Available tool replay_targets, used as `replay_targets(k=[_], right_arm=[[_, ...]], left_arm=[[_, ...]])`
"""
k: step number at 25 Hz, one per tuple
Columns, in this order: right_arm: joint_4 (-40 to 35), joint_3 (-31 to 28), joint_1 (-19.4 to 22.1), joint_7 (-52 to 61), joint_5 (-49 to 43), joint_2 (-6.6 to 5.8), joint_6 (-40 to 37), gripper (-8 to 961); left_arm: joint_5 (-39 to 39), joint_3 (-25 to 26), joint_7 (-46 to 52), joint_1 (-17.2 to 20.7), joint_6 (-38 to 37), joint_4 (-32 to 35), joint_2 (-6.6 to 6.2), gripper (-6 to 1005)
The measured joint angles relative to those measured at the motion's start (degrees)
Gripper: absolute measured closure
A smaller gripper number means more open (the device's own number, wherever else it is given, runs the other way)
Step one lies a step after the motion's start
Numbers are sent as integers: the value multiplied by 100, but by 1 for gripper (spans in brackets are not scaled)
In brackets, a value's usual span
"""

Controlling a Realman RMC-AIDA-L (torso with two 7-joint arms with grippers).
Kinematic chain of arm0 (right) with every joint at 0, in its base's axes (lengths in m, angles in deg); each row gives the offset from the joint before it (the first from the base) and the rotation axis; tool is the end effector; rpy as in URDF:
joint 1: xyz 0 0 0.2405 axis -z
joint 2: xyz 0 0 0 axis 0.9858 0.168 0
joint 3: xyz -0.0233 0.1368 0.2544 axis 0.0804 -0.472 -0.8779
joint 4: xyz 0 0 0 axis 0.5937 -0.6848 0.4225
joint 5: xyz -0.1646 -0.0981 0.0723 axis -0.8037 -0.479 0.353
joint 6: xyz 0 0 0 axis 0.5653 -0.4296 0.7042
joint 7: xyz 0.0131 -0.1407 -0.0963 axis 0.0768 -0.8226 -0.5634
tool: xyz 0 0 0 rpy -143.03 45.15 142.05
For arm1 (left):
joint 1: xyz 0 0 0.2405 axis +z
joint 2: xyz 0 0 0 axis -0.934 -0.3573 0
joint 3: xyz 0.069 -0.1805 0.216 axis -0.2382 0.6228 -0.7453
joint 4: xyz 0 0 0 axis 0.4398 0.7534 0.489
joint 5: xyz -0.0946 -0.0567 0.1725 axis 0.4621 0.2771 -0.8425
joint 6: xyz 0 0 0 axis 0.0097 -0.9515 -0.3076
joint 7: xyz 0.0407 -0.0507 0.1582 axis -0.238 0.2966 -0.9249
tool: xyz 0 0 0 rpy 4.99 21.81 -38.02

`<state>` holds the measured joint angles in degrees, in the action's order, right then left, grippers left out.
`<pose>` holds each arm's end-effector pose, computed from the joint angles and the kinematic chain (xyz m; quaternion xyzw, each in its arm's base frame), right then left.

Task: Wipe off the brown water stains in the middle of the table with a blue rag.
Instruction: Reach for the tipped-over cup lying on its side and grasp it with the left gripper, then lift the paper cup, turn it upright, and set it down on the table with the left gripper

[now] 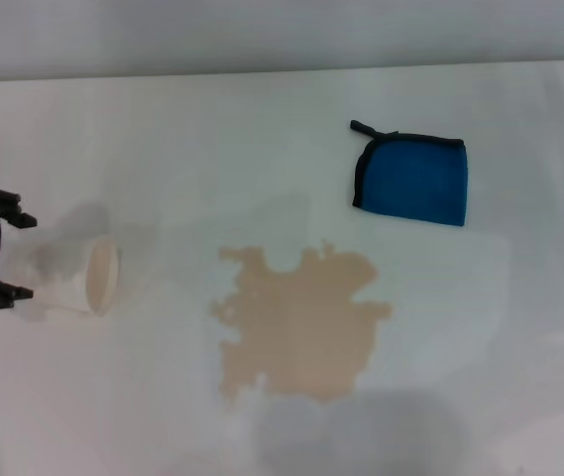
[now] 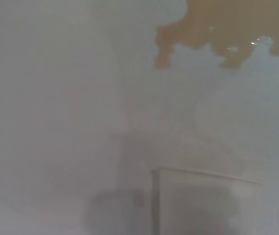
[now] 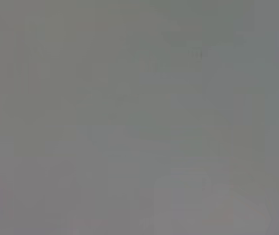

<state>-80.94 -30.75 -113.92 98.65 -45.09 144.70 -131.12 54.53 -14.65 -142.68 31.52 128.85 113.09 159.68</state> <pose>0.4246 0.4058 0.0381 -0.5469 0.3905 0.2136 0.7091 -0.2710 0.3981 0.0001 -0.9571 0.0999 0.2527 0.1008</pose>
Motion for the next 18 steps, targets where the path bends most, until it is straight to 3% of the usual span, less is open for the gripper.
replay_targets(k=[18], right_arm=[[0, 0, 53, 12, 0, 0, 0, 171]], left_arm=[[94, -480, -134, -67, -1178, -968, 95, 152]])
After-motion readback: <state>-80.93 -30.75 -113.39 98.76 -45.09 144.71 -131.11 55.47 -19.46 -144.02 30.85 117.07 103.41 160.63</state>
